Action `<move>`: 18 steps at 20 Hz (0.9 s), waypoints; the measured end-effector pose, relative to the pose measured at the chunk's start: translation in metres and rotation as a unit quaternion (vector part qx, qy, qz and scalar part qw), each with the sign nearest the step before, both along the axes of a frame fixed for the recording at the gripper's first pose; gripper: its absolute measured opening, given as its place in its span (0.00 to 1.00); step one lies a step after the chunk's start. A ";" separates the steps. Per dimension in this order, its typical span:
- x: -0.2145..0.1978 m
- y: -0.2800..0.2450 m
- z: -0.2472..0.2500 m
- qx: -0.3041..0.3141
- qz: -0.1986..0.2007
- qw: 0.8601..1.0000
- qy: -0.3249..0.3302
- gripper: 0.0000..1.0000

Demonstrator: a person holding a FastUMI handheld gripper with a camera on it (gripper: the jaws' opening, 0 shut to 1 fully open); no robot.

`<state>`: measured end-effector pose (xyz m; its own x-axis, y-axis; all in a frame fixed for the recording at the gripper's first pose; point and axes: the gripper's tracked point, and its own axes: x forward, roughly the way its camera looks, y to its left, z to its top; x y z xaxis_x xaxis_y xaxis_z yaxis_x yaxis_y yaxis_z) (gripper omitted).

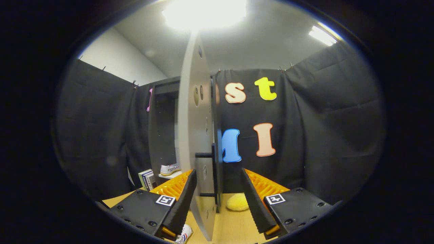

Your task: Open the shoe cabinet door, grab the shoes and put them into the shoe cabinet, then close the shoe cabinet door.

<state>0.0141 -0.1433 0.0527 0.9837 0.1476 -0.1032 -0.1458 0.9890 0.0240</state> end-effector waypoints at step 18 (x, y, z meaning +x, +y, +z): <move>-0.010 0.182 -0.195 -0.022 0.102 0.984 0.141 0.98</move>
